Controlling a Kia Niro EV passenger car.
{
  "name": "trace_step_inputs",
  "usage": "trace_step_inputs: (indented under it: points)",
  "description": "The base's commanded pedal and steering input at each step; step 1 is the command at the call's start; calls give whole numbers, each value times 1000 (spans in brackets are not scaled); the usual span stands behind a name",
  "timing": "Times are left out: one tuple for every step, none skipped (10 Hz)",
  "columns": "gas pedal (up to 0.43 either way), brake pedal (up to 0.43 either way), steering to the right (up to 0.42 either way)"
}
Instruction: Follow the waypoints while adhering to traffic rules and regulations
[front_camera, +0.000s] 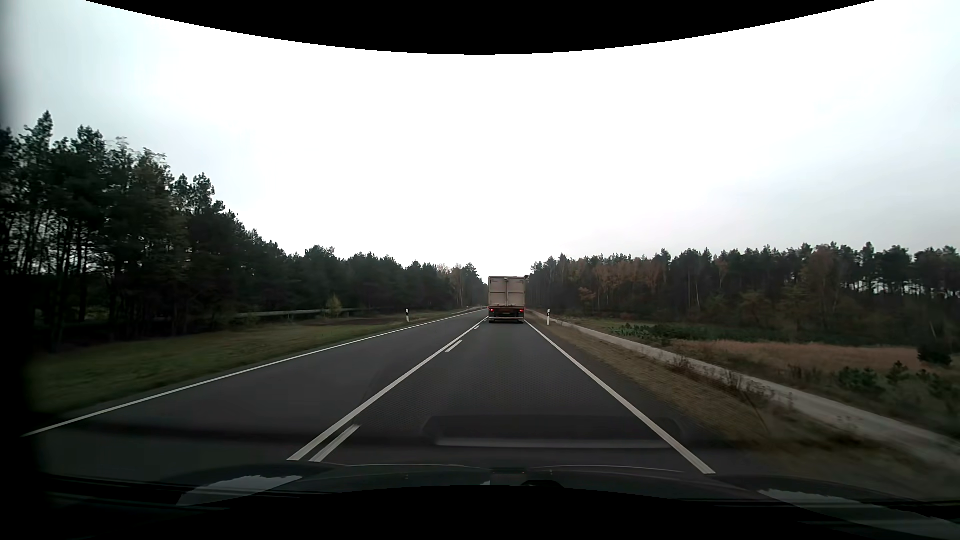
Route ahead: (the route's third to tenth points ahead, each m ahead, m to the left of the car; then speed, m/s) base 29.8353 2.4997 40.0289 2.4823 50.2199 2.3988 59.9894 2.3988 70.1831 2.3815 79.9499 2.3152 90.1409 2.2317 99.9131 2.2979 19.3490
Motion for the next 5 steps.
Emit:
trace_step_inputs:
  points:
    - [177, 0, 2]
    - [177, 0, 2]
    - [177, 0, 2]
    - [169, 0, 2]
    - [169, 0, 2]
